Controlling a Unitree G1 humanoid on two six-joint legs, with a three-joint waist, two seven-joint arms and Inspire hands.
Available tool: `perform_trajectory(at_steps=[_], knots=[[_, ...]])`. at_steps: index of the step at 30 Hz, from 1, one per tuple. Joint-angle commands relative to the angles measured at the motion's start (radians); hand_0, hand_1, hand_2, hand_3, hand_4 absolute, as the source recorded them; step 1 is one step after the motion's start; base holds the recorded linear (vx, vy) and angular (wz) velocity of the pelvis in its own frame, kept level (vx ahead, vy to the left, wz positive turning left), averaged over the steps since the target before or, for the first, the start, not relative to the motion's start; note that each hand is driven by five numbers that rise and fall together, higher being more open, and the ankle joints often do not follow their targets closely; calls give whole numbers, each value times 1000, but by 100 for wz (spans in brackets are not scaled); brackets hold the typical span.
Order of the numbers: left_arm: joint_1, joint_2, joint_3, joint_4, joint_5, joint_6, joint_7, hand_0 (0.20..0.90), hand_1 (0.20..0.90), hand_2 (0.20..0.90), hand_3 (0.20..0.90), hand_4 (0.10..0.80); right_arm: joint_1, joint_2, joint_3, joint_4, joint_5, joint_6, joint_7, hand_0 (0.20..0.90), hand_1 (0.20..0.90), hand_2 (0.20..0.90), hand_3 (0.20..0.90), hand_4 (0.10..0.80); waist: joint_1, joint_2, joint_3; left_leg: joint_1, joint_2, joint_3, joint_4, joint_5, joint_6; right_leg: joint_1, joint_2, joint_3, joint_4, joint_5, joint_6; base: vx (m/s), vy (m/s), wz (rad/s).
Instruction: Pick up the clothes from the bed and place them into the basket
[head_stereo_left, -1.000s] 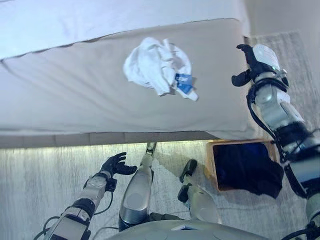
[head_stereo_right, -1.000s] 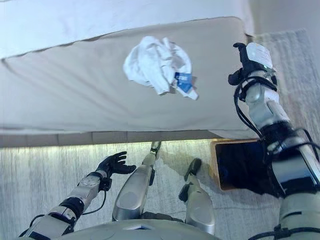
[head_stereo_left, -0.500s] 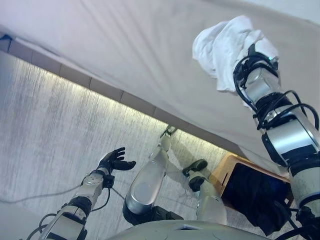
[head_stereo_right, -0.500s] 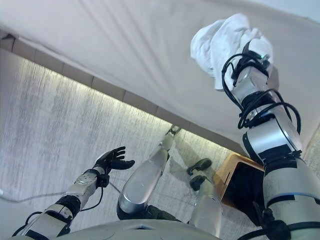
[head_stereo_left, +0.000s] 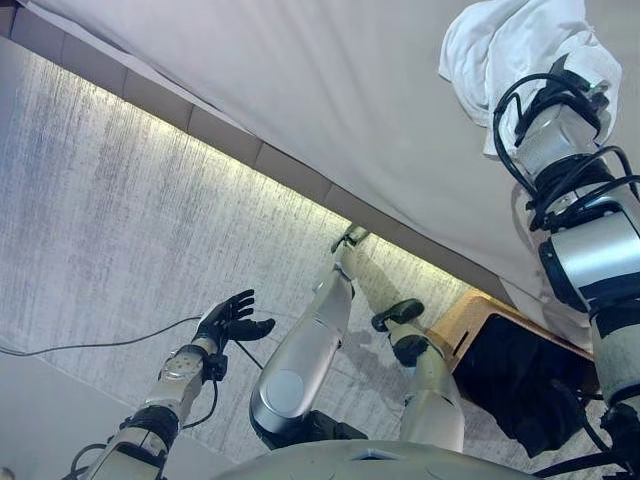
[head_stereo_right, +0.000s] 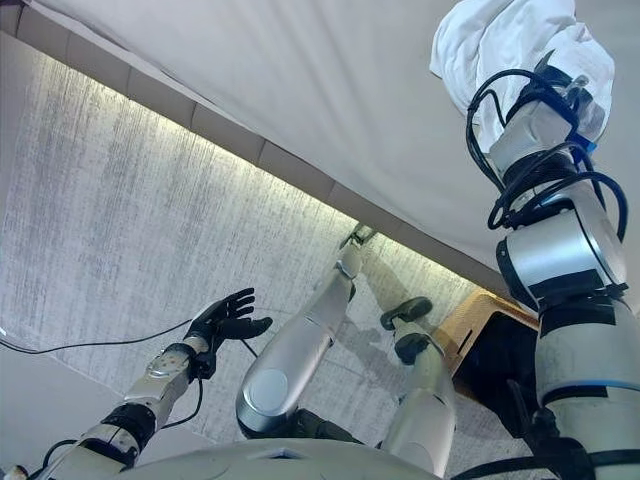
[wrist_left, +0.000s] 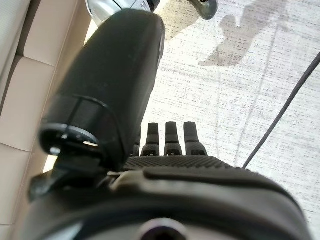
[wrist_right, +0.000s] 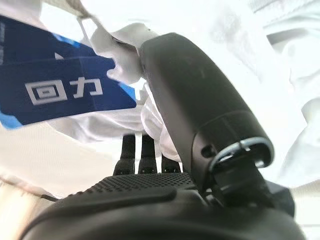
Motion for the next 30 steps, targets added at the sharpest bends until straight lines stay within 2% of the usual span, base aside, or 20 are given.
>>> perform_trajectory(at_steps=[1, 5, 11, 15, 16, 19, 22, 25, 30], knots=[[99, 78, 26, 37, -8, -28, 17, 900, 900, 900, 900, 800, 37, 4, 37, -99, 91, -113, -47, 300, 300, 300, 200, 100, 20, -31, 2, 56, -7, 118, 9, -101, 120, 8, 63, 33, -24, 103, -20, -10, -88, -9], [100, 79, 43, 59, -8, -30, 41, 900, 900, 900, 900, 800, 17, -18, 40, -224, 111, -191, -123, 300, 300, 300, 200, 100, -1, -56, 2, 124, 19, 134, -34, -102, 109, 70, 82, 56, -74, 108, -20, -24, -77, -15], [81, 76, 84, 88, 31, 8, 82, 900, 900, 900, 900, 800, 48, -85, -25, -498, 93, -223, -157, 300, 300, 300, 200, 100, -55, -99, -1, 346, 60, 192, -139, -108, 86, 265, 115, 123, -196, 111, -20, -3, -85, -28], [95, 70, 79, 88, 92, 60, 85, 900, 900, 900, 900, 800, 142, -166, -101, -659, 59, -210, -142, 300, 300, 300, 200, 100, -117, -130, -112, 474, 79, 239, -217, -120, 74, 388, 148, 169, -321, 122, -16, 47, -83, -27], [96, 70, 76, 87, 106, 65, 83, 900, 900, 900, 900, 800, 167, -177, -119, -686, 52, -209, -153, 300, 300, 300, 200, 100, -128, -128, -126, 478, 78, 247, -223, -98, 78, 395, 148, 164, -340, 148, -20, -25, -31, -30], [107, 52, 65, 105, 162, 96, 87, 900, 900, 900, 900, 800, 260, -220, -196, -785, 20, -214, -156, 300, 300, 300, 200, 100, -183, -136, -212, 564, 88, 291, -278, -98, 73, 453, 162, 202, -402, 170, -16, 50, -15, -26], [87, 23, 46, 171, 225, 129, 80, 900, 900, 900, 900, 800, 335, -276, -266, -862, 22, -232, -138, 300, 300, 300, 200, 100, -264, -132, -319, 660, 95, 357, -328, -107, 71, 503, 177, 255, -457, 188, -18, 80, 5, -43], [78, 2, 38, 197, 246, 140, 77, 900, 900, 900, 900, 800, 394, -305, -313, -914, 23, -251, -155, 300, 300, 300, 200, 100, -312, -122, -371, 696, 96, 389, -338, -117, 74, 513, 180, 284, -475, 198, -21, 53, 41, -47], [72, -43, 33, 250, 275, 131, 77, 900, 900, 900, 900, 800, 549, -364, -461, -1024, 54, -294, -180, 300, 300, 300, 200, 100, -413, -99, -441, 773, 94, 466, -344, -158, 82, 536, 182, 353, -510, 216, -19, 14, 23, -47]])
